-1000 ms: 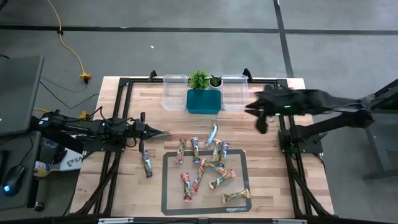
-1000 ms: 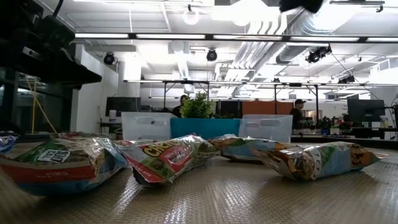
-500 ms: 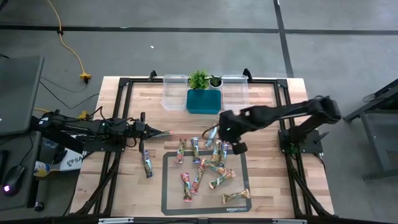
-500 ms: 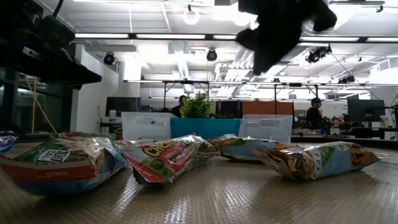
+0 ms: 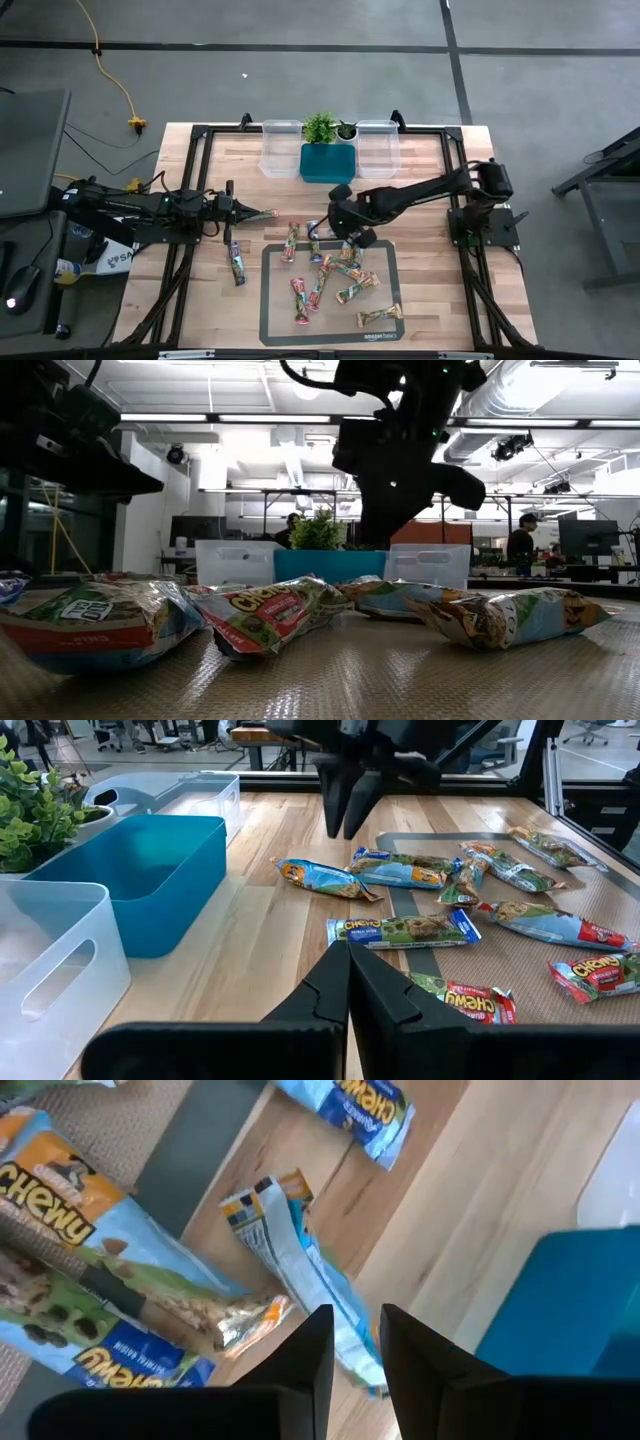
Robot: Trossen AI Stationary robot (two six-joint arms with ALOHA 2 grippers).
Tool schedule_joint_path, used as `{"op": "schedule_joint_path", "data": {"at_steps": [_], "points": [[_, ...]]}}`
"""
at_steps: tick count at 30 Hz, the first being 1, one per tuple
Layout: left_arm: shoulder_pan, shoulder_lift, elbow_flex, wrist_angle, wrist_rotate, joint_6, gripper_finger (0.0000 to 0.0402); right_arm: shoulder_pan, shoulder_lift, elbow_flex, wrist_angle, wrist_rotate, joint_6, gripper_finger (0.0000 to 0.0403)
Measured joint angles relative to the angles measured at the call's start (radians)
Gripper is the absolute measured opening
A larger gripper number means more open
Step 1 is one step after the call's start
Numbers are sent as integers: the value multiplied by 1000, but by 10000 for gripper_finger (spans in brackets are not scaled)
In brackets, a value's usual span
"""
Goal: Pick and place Granola Bars by type
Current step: Put the yellow granola bar into the right transparent bin
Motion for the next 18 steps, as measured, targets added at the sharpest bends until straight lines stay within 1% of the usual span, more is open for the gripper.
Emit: {"op": "schedule_joint_path", "data": {"at_steps": [4,10,14,18], "points": [[0,0,0,0,0,0,1,-28,3,0,5,-57,-15,84],[0,0,0,0,0,0,1,-80,3,0,6,-100,-28,153],[0,0,0,0,0,0,1,-113,3,-16,13,-94,-96,197],[0,0,0,0,0,0,1,-130,4,-57,24,-110,-199,223]]}}
